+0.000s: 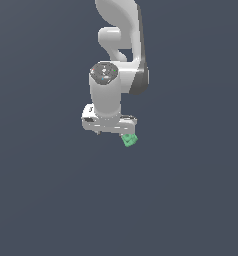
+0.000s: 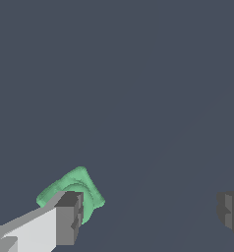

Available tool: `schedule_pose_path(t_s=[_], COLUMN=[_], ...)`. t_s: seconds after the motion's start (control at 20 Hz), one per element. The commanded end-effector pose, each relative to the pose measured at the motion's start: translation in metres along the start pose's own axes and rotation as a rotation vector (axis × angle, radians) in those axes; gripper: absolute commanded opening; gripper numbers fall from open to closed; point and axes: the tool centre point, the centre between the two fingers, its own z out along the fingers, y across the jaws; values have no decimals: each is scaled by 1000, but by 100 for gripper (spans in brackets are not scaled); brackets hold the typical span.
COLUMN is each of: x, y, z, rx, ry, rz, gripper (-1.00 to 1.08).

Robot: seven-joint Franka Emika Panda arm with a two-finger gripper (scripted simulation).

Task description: Pick up the object and move it to a goal position.

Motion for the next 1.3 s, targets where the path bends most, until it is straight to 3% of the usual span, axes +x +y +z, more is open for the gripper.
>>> schedule_pose_path(t_s=[0.0, 0.4, 1.25], x=[0, -10, -69], y=[-1, -16, -81], z=[0, 13, 66], rx=[0, 0, 1], ry=[1, 11, 61], rz=[-4, -91, -493], gripper=[100, 100, 100])
